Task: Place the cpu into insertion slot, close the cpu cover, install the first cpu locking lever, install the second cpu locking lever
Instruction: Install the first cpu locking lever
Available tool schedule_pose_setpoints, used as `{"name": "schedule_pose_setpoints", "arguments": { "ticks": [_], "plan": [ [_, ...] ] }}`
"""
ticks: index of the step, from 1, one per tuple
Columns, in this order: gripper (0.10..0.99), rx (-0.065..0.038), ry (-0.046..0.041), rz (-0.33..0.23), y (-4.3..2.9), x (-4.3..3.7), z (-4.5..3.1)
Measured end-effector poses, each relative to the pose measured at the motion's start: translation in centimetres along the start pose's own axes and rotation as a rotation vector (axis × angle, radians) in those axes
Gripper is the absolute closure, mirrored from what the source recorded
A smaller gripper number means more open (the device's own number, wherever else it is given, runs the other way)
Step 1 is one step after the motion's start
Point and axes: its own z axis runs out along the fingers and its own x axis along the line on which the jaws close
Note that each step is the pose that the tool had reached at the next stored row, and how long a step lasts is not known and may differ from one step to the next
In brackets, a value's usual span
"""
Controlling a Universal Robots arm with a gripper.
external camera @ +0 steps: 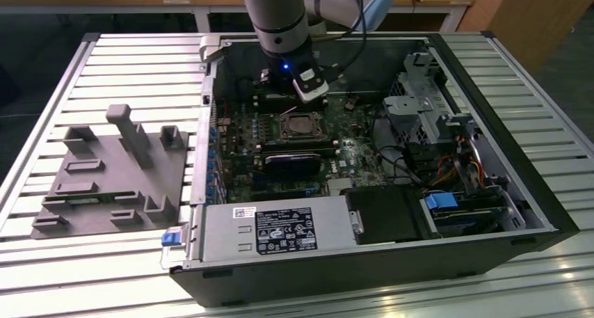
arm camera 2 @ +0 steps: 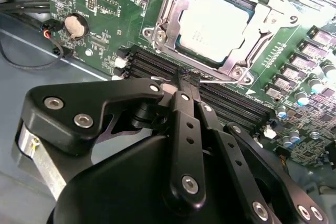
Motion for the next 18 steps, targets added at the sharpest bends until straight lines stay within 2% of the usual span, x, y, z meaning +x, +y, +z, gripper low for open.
{"name": "schedule_pose_setpoints", "arguments": {
  "ticks": [4, 6, 10, 18],
  "plan": [
    [0.984, 0.001, -0.0034, 0.006, -0.02, 0.21, 0.19],
    [0.984, 0.001, -0.0113, 0.009, -0.06, 0.29, 0.27],
    [0.984, -0.002, -0.0347, 0.014, -0.13, 0.49, 0.42],
    [0.984, -0.003, -0.0523, 0.023, 0.04, 1.08, 0.57]
  ]
}}
